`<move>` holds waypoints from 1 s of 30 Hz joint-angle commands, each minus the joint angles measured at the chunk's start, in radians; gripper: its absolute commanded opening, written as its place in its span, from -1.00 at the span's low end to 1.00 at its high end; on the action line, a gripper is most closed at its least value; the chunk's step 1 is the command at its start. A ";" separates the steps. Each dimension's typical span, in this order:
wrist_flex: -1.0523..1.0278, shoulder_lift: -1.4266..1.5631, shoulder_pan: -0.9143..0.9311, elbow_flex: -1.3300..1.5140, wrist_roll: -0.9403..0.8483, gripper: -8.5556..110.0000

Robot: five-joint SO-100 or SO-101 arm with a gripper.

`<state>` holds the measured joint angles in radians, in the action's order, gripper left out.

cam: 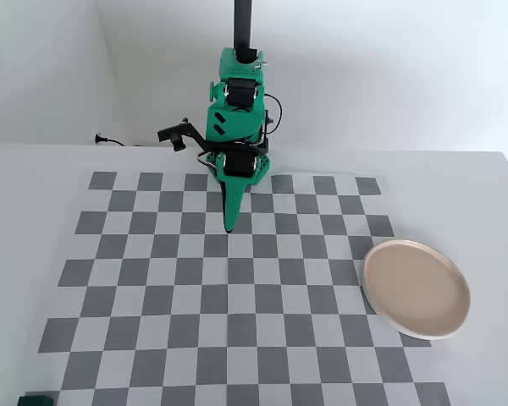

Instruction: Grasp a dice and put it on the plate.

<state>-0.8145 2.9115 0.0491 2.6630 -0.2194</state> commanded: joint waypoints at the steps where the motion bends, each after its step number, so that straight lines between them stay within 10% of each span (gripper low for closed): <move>1: 0.072 -0.133 0.028 -0.176 -0.054 -0.93; 24: 0.342 -0.721 0.144 -0.597 -0.738 -0.92; 30: 0.410 -0.788 0.152 -0.621 -0.937 -0.66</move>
<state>-0.4495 2.1292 0.1902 2.1644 -1.0646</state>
